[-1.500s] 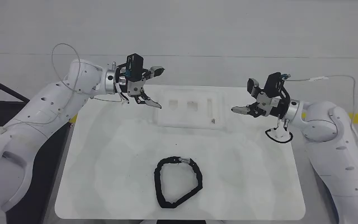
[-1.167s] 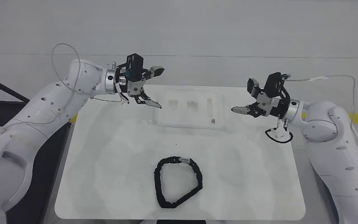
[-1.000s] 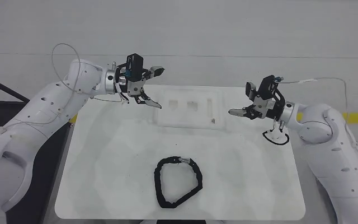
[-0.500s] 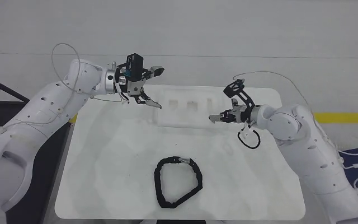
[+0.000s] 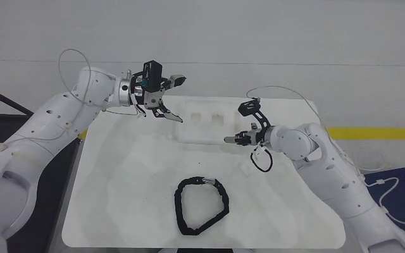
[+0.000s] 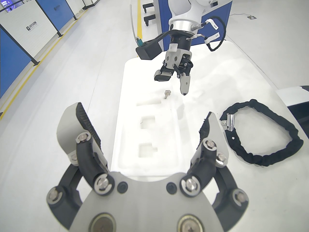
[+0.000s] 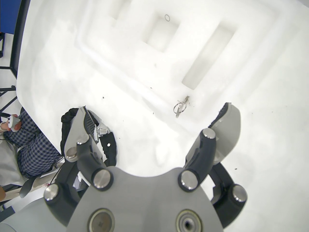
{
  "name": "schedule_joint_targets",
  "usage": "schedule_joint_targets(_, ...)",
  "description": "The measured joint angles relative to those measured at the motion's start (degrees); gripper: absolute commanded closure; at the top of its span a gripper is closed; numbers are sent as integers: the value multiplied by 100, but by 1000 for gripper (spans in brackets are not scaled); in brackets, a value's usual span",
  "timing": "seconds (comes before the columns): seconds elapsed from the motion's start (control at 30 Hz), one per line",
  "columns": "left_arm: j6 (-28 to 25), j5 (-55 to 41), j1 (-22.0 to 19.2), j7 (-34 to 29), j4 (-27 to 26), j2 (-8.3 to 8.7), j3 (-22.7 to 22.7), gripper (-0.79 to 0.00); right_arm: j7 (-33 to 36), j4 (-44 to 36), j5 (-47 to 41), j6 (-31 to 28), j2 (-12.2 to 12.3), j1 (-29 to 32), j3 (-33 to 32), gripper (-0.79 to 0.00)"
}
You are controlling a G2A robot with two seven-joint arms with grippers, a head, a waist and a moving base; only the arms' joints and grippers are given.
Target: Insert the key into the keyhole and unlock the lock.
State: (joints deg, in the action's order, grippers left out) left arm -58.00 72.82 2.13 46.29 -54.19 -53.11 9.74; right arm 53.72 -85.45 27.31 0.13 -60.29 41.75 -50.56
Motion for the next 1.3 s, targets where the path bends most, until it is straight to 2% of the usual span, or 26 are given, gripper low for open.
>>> schedule_joint_targets(0.27,0,0,0,0,0,0,0,-785,-163,165,52,97,-105,2,193,-785)
schedule_joint_targets(1.1,0,0,0,0,0,0,0,-785,-177,159,55,95,-105,13,190,-785)
schedule_joint_targets(1.3,0,0,0,0,0,0,0,-785,-280,-4,301,97,-94,142,132,-785)
